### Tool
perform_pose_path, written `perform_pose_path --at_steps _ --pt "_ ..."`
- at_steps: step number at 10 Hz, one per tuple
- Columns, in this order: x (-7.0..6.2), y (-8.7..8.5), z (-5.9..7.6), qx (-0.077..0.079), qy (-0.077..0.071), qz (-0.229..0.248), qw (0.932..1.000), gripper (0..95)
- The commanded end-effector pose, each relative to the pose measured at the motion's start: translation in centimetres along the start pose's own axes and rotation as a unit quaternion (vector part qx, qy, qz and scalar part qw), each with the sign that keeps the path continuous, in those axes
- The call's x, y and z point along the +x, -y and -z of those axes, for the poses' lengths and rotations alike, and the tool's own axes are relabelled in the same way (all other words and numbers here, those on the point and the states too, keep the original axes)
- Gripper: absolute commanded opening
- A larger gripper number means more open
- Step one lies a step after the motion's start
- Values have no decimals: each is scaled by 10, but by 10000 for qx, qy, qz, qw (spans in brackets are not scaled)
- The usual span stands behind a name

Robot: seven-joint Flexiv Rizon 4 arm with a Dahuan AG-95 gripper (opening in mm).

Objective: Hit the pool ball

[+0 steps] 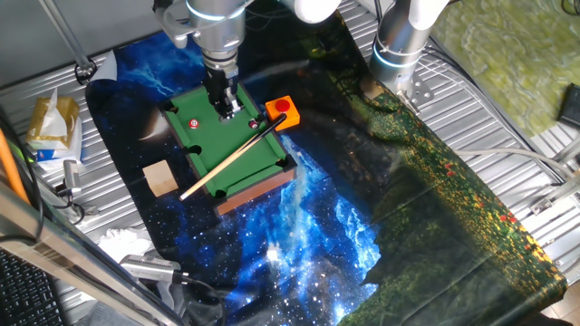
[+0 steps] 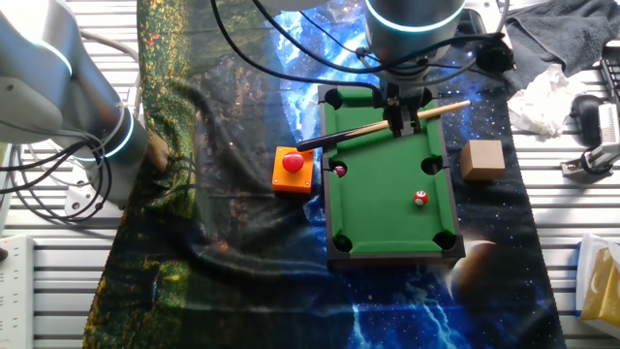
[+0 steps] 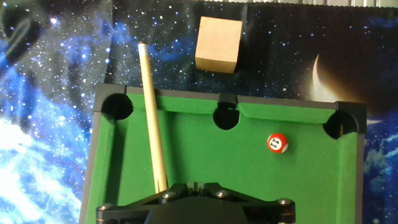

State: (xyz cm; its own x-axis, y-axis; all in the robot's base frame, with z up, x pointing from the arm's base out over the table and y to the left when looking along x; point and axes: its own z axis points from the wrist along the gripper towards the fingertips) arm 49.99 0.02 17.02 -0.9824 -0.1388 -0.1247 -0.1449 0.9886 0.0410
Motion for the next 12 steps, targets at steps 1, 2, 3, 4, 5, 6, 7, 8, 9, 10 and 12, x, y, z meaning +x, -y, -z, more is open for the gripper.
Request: perform_pose_path --at_steps 1,2,3,4,5,6,7,8,9,10,12 --pt "0 0 0 6 -3 35 10000 190" --pt "0 0 0 10 -6 42 10000 380" --pt "0 0 0 10 -6 26 10000 570" --pt "-1 -1 -2 9 -4 -14 10000 570" --pt "-2 -3 -5 -2 14 -33 10000 570" --pt "-2 -4 -6 -4 28 -34 10000 570" --pt "-3 -6 -11 -21 66 -56 10000 570" --pt "-4 -8 -15 -17 63 -56 10000 570" --pt "-6 -11 -19 -15 60 -58 10000 570" --pt "-7 -15 -24 -17 59 -60 10000 570" --pt "-9 -23 -31 -2 52 -92 9999 570"
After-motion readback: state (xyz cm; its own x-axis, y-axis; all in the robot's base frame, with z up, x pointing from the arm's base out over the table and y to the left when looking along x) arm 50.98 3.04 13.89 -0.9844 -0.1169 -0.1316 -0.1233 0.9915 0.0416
